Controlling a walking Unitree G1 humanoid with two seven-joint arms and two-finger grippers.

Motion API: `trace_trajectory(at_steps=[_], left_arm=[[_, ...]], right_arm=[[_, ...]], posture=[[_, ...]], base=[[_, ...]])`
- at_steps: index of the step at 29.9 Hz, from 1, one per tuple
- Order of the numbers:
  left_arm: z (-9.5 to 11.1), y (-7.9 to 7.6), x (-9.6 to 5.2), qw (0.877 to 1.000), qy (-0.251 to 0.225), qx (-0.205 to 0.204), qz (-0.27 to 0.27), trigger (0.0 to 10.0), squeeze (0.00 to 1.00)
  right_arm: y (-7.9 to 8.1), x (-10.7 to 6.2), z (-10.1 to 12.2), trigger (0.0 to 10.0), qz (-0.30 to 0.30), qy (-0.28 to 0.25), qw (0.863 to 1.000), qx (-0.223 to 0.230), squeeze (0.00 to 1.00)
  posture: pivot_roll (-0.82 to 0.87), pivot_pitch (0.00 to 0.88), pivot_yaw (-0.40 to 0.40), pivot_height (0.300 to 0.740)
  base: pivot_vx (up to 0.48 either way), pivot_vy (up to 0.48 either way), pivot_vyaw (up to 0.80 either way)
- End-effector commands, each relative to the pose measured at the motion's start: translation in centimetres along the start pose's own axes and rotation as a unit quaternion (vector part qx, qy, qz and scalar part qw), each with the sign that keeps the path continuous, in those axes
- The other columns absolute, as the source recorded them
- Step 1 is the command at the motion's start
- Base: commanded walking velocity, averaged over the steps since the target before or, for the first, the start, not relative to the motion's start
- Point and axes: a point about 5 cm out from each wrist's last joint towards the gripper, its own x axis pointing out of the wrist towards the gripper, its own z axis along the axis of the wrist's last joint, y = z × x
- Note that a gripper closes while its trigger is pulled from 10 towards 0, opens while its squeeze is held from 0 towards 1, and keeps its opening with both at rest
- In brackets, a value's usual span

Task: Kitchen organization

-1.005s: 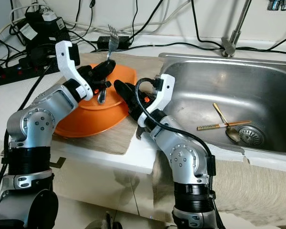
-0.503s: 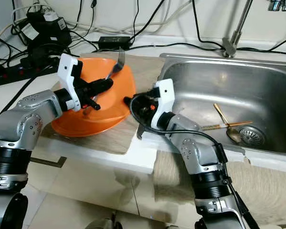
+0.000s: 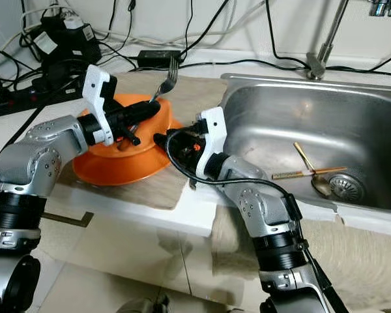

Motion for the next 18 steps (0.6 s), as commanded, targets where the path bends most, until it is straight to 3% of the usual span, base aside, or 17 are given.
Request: trace_trajectory(at_steps=[1,8,18], left_arm=[[0.8,0.2,0.0,1.000,-0.002,0.021,-0.001,0.0,0.00],[1.5,0.5,0.3,0.999,-0.010,0.032,0.004,0.0,0.00],[2.0,-0.5,1.6,0.999,-0.029,0.029,-0.006,0.0,0.00]], right_arm=[[0.3,-0.1,-0.1,10.0,0.011,0.001,1.000,0.008,0.00],[0.7,-0.2,-0.2,10.0,0.023,0.002,1.000,0.014,0.00],[2.2,0.5,1.6,10.0,0.046,-0.026,0.999,-0.009,0.00]], posture=[[0.04,0.000,0.095,0.740],[0.05,0.000,0.095,0.740],[0.04,0.000,0.099,0.740]], base=[[0.000,0.000,0.00],[0.000,0.000,0.00],[0.000,0.000,0.00]])
